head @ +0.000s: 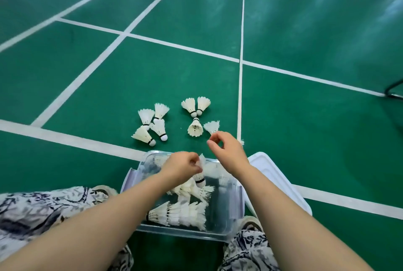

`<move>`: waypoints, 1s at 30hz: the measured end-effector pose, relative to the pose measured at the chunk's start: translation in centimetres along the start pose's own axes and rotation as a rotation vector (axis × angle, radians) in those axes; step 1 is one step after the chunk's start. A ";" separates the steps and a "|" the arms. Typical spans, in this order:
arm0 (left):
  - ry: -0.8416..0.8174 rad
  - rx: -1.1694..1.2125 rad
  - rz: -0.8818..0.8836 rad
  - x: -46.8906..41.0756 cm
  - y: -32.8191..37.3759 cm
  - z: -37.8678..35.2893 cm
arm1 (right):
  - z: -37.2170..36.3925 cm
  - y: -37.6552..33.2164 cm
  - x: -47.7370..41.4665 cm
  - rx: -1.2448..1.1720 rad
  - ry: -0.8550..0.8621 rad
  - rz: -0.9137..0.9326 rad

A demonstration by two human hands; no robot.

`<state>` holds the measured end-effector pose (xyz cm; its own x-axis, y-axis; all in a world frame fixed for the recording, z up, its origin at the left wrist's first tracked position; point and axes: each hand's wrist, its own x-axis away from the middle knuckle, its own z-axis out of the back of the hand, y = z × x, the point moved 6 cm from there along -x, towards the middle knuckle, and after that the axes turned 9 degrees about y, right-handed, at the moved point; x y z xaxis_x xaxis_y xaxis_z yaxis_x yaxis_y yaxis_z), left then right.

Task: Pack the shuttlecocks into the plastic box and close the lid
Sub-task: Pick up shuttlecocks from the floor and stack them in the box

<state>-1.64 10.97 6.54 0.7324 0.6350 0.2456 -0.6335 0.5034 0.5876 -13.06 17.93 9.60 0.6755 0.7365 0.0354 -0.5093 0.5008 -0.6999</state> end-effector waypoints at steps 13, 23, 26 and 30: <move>-0.120 0.512 0.625 2.4 -6.9 -8.8 | -1.8 4.2 0.9 0.072 -0.128 -0.148; -0.296 0.263 0.497 1.0 -6.1 -13.3 | -3.0 5.9 -0.8 0.083 -0.077 -0.204; -0.350 0.161 0.402 0.8 -5.2 -13.4 | -3.0 6.0 -0.9 0.081 -0.076 -0.217; -0.441 0.087 0.346 0.7 -4.4 -12.1 | -2.8 5.8 -0.6 0.064 -0.080 -0.220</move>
<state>-1.35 16.35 -5.20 0.5324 0.4398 0.7233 -0.8460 0.2474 0.4723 -14.90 19.12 3.52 0.7312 0.6384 0.2403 -0.3887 0.6794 -0.6223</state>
